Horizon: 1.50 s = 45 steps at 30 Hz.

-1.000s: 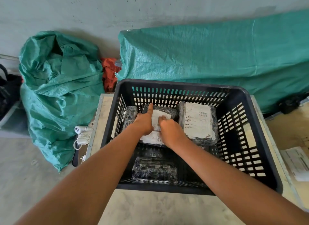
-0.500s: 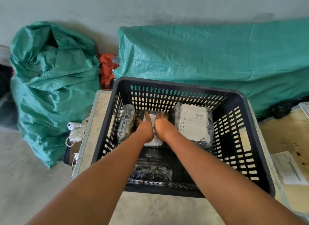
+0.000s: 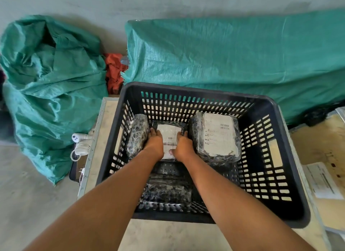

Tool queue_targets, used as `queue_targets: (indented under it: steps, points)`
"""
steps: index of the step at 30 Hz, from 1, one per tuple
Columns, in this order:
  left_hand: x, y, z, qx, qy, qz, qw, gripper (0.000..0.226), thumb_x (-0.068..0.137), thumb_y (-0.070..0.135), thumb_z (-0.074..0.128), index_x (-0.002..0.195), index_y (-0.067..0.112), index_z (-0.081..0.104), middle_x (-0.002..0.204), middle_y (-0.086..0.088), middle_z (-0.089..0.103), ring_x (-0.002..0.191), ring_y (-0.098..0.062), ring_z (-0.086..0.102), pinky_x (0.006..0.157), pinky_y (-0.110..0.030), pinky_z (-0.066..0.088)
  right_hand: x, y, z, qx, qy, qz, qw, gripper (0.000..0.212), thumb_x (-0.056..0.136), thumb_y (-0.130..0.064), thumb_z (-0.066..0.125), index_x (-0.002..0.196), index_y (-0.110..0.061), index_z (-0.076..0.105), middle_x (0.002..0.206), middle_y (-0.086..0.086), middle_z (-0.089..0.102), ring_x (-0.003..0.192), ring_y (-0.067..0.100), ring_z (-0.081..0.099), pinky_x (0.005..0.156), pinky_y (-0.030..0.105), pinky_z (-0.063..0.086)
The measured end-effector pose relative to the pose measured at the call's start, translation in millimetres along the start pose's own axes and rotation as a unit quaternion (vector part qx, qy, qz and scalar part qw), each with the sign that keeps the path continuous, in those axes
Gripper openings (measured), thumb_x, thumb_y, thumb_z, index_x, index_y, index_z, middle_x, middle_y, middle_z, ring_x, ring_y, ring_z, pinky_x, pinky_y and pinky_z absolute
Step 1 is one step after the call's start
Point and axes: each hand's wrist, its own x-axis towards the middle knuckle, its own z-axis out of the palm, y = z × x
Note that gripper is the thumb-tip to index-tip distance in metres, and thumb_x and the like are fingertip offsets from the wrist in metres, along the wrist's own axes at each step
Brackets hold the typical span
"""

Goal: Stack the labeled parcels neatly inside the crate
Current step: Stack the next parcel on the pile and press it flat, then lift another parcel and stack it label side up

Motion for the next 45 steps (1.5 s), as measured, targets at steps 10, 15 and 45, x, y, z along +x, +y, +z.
queue_targets:
  steps: [10,15,45]
  points:
    - [-17,7,-13,-0.012,-0.003,0.006,1.000,0.088,0.094,-0.007,0.050,0.158,0.000,-0.010,0.163,-0.030,-0.012,0.150,-0.036,0.024,0.116,-0.038,0.033,-7,-5,-5,0.035,-0.011,0.003,0.999,0.083,0.094,-0.003,0.070,0.162,-0.010,0.024,0.171,0.018,-0.003,0.150,0.038,0.030,0.116,0.036,0.037]
    - [-55,8,-61,-0.067,0.052,0.096,0.992,0.079,0.094,-0.004,0.059,0.160,0.011,0.020,0.167,-0.022,0.001,0.145,-0.038,0.035,0.109,-0.036,0.040,-15,-9,-15,0.159,0.006,-0.022,0.987,0.069,0.092,0.008,0.059,0.156,-0.009,0.039,0.154,0.017,0.047,0.136,0.032,0.050,0.109,0.035,0.045]
    - [-134,-117,-83,-0.299,0.223,0.118,0.920,0.063,0.099,0.035,0.056,0.150,0.058,0.029,0.114,-0.007,0.073,0.101,-0.025,0.068,0.087,-0.033,0.052,-56,-66,20,0.224,0.026,-0.229,0.947,0.078,0.081,-0.031,0.087,0.151,-0.027,0.052,0.148,-0.001,0.056,0.123,0.001,0.043,0.090,-0.004,0.033]
